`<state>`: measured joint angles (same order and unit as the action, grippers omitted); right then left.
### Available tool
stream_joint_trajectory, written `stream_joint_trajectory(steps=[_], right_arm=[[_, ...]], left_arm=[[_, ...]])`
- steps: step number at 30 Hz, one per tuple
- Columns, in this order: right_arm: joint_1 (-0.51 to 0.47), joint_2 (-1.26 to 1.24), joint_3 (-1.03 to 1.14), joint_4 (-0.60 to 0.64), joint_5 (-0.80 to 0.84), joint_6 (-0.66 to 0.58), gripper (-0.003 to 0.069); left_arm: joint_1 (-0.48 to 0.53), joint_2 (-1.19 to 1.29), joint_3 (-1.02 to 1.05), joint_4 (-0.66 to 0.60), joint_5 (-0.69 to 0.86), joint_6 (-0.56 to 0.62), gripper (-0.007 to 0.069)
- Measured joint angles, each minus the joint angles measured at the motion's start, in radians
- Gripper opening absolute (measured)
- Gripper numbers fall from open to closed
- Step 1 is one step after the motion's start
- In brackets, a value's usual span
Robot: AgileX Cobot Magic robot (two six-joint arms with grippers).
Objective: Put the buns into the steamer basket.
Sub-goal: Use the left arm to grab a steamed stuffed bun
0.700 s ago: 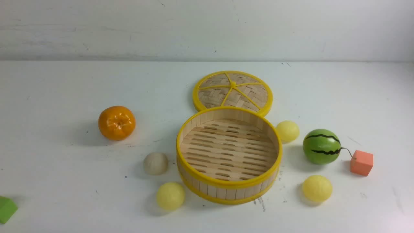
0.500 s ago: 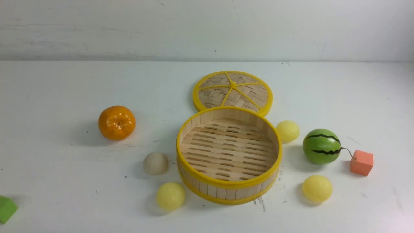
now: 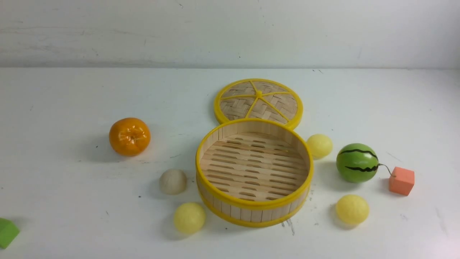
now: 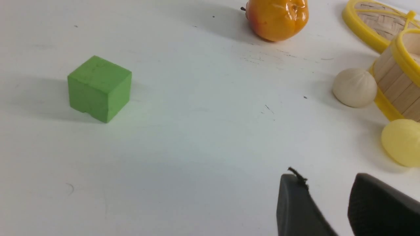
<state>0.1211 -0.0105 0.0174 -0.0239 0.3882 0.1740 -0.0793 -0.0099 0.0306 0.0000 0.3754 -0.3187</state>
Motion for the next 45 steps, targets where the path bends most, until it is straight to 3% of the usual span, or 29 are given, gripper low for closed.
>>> stream_joint_trajectory(steps=[6,12,19,22,23,27,28,32,35,41,45], right_arm=[[0.0,0.0,0.0,0.0,0.0,0.0,0.0239],[0.0,0.0,0.0,0.0,0.0,0.0,0.0239],[0.0,0.0,0.0,0.0,0.0,0.0,0.0239],[0.0,0.0,0.0,0.0,0.0,0.0,0.0239],[0.0,0.0,0.0,0.0,0.0,0.0,0.0239],[0.0,0.0,0.0,0.0,0.0,0.0,0.0239],[0.0,0.0,0.0,0.0,0.0,0.0,0.0239],[0.0,0.0,0.0,0.0,0.0,0.0,0.0239],[0.0,0.0,0.0,0.0,0.0,0.0,0.0239],[0.0,0.0,0.0,0.0,0.0,0.0,0.0239],[0.0,0.0,0.0,0.0,0.0,0.0,0.0239]], left_arm=[[0.0,0.0,0.0,-0.04,-0.045,-0.029,0.0237],[0.0,0.0,0.0,-0.332,-0.195,-0.202,0.0237],[-0.011,0.0,-0.028,-0.502,-0.304,-0.247,0.0195],[-0.041,0.0,-0.126,-0.513,-0.238,-0.218,0.0128],[-0.063,0.003,-0.197,-0.506,-0.19,-0.166,0.008],[-0.129,0.124,-0.408,-0.481,0.059,0.018,0.0003],[-0.132,0.135,-0.408,-0.481,0.059,0.018,0.0003],[-0.162,0.471,-0.629,-0.428,0.417,0.15,-0.0012],[-0.163,0.688,-0.705,-0.363,0.538,0.19,-0.0012],[-0.179,1.119,-0.835,-0.289,0.569,0.295,-0.0013],[-0.304,1.284,-0.912,-0.268,0.549,0.305,-0.0013]])
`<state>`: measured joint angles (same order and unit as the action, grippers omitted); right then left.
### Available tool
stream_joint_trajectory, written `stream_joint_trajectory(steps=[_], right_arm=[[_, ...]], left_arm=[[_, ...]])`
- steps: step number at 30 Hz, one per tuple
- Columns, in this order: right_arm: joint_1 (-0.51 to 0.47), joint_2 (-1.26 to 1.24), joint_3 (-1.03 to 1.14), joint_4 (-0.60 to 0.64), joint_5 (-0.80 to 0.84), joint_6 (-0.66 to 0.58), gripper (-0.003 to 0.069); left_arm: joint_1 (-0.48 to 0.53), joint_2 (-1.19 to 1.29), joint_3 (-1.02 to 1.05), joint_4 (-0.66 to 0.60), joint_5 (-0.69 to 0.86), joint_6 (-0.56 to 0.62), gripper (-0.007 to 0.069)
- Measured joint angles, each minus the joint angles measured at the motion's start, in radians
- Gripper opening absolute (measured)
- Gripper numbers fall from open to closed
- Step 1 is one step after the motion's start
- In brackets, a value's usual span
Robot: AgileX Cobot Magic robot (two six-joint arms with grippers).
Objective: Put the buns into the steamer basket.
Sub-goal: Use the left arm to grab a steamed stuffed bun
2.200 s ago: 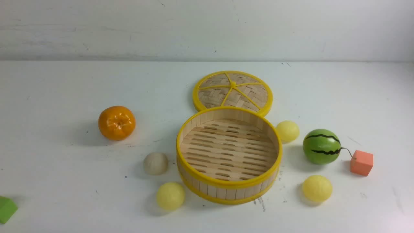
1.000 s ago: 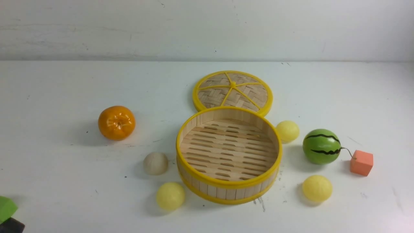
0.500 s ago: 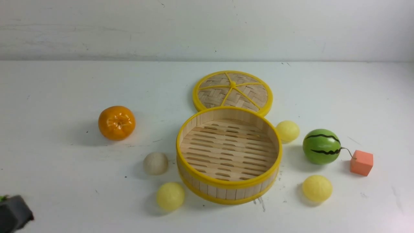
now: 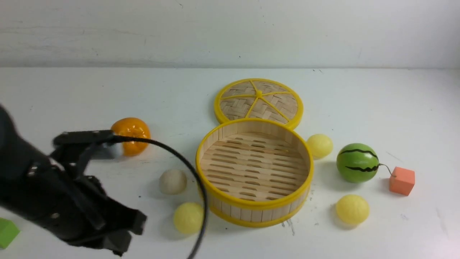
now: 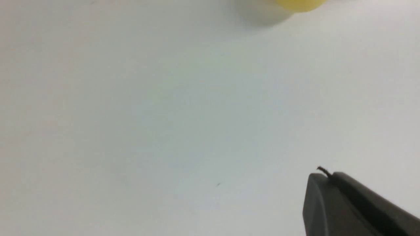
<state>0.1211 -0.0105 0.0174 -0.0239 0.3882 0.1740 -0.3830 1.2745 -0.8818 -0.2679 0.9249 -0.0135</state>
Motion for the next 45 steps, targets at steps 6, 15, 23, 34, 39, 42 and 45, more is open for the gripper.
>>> stream_joint_trajectory(steps=[6,15,23,34,39,42,45], right_arm=[[0.0,0.0,0.0,0.0,0.0,0.0,0.0239],[0.0,0.0,0.0,0.0,0.0,0.0,0.0239],[0.0,0.0,0.0,0.0,0.0,0.0,0.0239],[0.0,0.0,0.0,0.0,0.0,0.0,0.0239],[0.0,0.0,0.0,0.0,0.0,0.0,0.0239],[0.0,0.0,0.0,0.0,0.0,0.0,0.0239],[0.0,0.0,0.0,0.0,0.0,0.0,0.0239]], left_arm=[[-0.222,0.145,-0.147,0.133,-0.043,-0.104,-0.0013],[-0.194,0.376,-0.29,0.206,-0.065,-0.102,0.0009],[-0.193,0.456,-0.314,0.21,-0.13,-0.066,0.0218],[-0.192,0.521,-0.315,0.268,-0.184,-0.068,0.0269],[-0.191,0.516,-0.34,0.291,-0.146,-0.104,0.0269],[-0.191,0.511,-0.35,0.291,-0.142,-0.109,0.0269],[-0.191,0.512,-0.355,0.295,-0.153,-0.109,0.0269]])
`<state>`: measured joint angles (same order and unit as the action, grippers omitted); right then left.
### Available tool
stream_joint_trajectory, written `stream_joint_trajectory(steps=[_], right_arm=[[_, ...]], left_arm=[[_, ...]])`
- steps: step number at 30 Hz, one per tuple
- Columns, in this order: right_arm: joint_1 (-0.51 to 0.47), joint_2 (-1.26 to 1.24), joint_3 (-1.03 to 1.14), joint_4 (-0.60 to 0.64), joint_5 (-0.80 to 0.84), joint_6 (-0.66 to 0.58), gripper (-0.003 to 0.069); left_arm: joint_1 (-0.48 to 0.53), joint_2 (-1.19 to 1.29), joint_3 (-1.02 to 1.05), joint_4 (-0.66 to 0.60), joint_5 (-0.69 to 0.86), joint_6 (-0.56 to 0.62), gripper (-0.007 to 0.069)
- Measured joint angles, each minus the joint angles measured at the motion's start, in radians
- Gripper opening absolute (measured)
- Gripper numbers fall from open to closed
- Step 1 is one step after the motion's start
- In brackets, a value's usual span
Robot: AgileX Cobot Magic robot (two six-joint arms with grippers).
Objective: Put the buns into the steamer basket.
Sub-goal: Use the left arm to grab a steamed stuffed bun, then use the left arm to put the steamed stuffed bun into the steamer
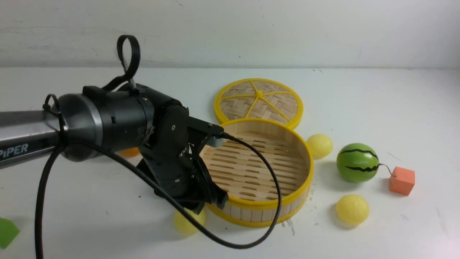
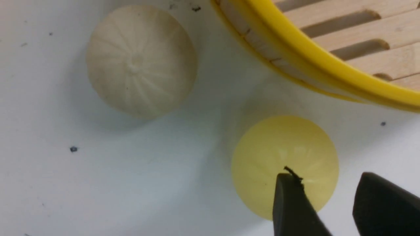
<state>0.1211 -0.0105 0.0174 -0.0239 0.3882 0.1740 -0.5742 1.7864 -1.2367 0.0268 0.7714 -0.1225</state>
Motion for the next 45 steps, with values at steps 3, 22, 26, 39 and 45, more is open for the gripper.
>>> stream_joint_trajectory(steps=[3,22,26,39,45], right_arm=[[0.0,0.0,0.0,0.0,0.0,0.0,0.0239],[0.0,0.0,0.0,0.0,0.0,0.0,0.0239],[0.0,0.0,0.0,0.0,0.0,0.0,0.0239],[0.0,0.0,0.0,0.0,0.0,0.0,0.0239],[0.0,0.0,0.0,0.0,0.0,0.0,0.0239]], left_arm=[[0.0,0.011,0.0,0.014,-0.005,-0.001,0.0269],[0.027,0.066,-0.001,0.011,-0.014,-0.002,0.002],[0.027,0.063,-0.029,0.011,0.068,-0.003,-0.0013],[0.01,0.069,-0.448,-0.003,0.115,0.021,-0.0013],[0.037,0.319,-0.634,0.059,0.149,0.015,-0.0013]])
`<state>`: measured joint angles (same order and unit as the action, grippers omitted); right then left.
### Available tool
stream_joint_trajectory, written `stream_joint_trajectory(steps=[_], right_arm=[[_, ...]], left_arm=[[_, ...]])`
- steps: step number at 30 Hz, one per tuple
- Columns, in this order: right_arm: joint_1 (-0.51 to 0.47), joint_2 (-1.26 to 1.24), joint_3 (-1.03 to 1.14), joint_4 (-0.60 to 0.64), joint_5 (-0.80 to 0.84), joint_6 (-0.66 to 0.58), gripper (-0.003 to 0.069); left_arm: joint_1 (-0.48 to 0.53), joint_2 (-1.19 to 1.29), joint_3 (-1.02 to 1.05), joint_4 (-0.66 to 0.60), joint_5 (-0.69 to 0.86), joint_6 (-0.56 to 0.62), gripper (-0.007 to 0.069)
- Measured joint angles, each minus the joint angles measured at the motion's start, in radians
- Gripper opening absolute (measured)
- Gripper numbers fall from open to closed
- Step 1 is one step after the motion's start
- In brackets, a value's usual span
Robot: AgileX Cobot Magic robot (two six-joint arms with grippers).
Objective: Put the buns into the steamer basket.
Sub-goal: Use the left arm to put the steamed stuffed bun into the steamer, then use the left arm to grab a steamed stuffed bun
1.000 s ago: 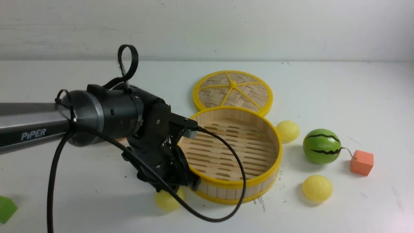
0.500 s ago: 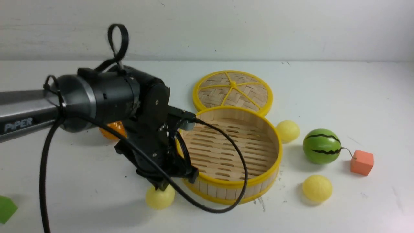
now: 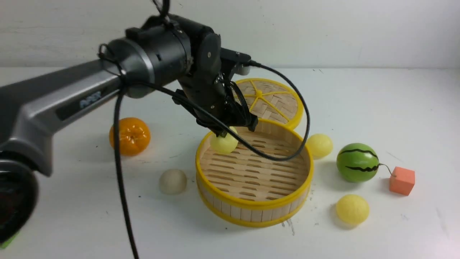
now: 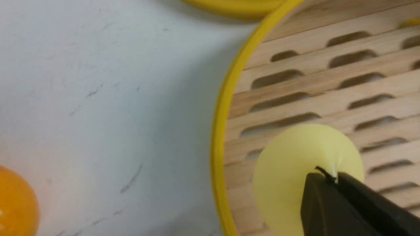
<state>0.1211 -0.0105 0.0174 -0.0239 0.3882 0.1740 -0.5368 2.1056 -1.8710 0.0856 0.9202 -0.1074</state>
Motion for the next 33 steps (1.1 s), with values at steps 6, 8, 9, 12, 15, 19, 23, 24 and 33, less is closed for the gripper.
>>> stream_joint_trajectory(steps=[6,8,9,12,15,19,23,24,33], right_arm=[[0.0,0.0,0.0,0.0,0.0,0.0,0.0239],[0.0,0.0,0.0,0.0,0.0,0.0,0.0239],[0.0,0.0,0.0,0.0,0.0,0.0,0.0239],[0.0,0.0,0.0,0.0,0.0,0.0,0.0239],[0.0,0.0,0.0,0.0,0.0,0.0,0.0239],[0.0,0.0,0.0,0.0,0.0,0.0,0.0239],[0.0,0.0,0.0,0.0,0.0,0.0,0.0239],[0.0,0.0,0.0,0.0,0.0,0.0,0.0239],[0.0,0.0,0.0,0.0,0.0,0.0,0.0239]], left_arm=[[0.013,0.125,-0.098,0.018,0.059,0.003,0.0076],[0.013,0.127,-0.104,0.016,0.065,0.003,0.0121],[0.013,0.121,-0.11,0.006,0.075,0.003,0.0184],[0.013,0.091,-0.111,-0.014,0.108,0.003,0.0304],[0.013,0.015,-0.111,-0.025,0.175,0.003,0.0424],[0.03,-0.151,-0.086,-0.004,0.295,0.003,0.0424],[0.086,-0.241,0.076,-0.022,0.305,0.006,0.0288],[0.098,-0.252,0.113,-0.028,0.305,0.01,0.0251],[0.137,-0.239,0.436,-0.072,0.005,0.077,0.003]])
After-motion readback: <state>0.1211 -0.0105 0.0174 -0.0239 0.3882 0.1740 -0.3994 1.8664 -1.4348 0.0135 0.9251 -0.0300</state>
